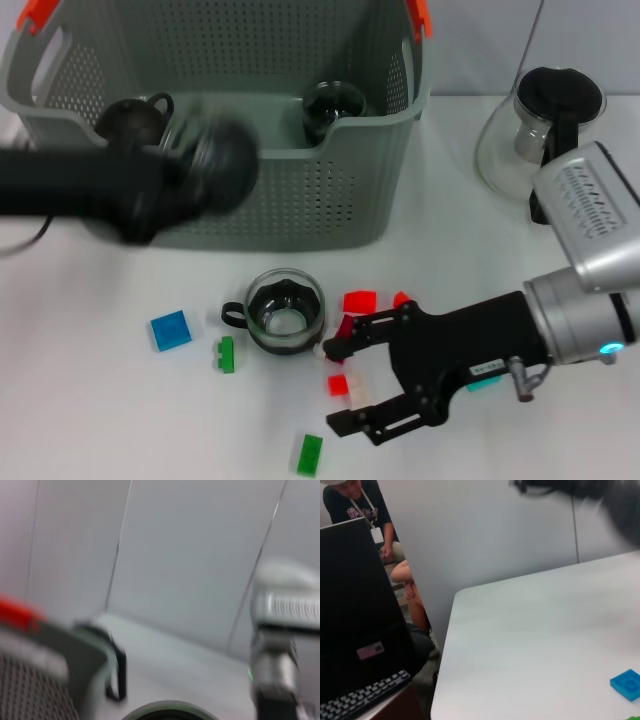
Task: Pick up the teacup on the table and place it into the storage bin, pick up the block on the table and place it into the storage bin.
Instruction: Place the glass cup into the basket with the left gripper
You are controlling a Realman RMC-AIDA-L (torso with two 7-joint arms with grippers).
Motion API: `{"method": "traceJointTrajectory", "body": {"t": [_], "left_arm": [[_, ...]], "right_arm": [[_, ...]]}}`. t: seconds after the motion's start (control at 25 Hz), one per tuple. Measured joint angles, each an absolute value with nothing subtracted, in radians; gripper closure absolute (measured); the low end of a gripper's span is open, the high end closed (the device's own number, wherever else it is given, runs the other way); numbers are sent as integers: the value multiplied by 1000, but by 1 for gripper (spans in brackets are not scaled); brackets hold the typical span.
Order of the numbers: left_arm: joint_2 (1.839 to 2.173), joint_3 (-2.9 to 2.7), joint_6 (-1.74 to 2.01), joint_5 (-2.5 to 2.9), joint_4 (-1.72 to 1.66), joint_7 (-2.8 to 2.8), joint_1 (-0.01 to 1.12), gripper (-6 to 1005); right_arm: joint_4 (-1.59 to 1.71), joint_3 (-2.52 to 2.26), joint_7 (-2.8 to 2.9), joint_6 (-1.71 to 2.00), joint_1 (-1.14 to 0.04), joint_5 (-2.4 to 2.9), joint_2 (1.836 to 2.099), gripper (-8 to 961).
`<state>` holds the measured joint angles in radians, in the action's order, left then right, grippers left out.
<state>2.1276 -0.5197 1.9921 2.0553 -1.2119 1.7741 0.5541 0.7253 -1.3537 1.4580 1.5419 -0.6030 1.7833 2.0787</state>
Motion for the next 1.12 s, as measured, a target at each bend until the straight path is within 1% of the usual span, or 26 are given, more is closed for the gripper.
{"method": "traceJointTrajectory", "body": {"t": [0.16, 0.24, 0.32, 0.4, 0.52, 0.64, 0.8, 0.88, 1.0, 1.12], "left_arm": [[2139, -552, 1837, 2044, -1208, 1818, 638, 957], [2137, -618, 1696, 2064, -1206, 1870, 671, 956], [2128, -694, 1572, 2092, -1206, 1926, 687, 955], [2110, -800, 1423, 2155, -1200, 2013, 709, 954], [2085, -917, 1296, 2268, -1167, 2134, 757, 953], [2076, -949, 1226, 2377, -1112, 2203, 819, 951], [2076, -952, 1142, 2526, -1005, 2262, 903, 949], [2076, -952, 1142, 2526, -1005, 2262, 903, 948], [2092, -956, 977, 2687, -857, 2304, 984, 947], [2096, -960, 900, 2741, -787, 2321, 1012, 946]], "right_arm": [[725, -1323, 1470, 1570, -598, 1800, 2072, 128], [726, -1316, 1475, 1579, -596, 1802, 2070, 132], [726, -1314, 1480, 1581, -593, 1803, 2067, 132], [726, -1313, 1490, 1582, -590, 1806, 2066, 132], [726, -1311, 1509, 1583, -590, 1819, 2065, 132], [727, -1311, 1518, 1584, -592, 1826, 2066, 132], [727, -1310, 1518, 1581, -597, 1827, 2068, 132], [727, -1310, 1519, 1578, -598, 1827, 2069, 132], [727, -1310, 1519, 1571, -601, 1827, 2072, 131], [727, -1310, 1519, 1561, -602, 1828, 2075, 131]]}}
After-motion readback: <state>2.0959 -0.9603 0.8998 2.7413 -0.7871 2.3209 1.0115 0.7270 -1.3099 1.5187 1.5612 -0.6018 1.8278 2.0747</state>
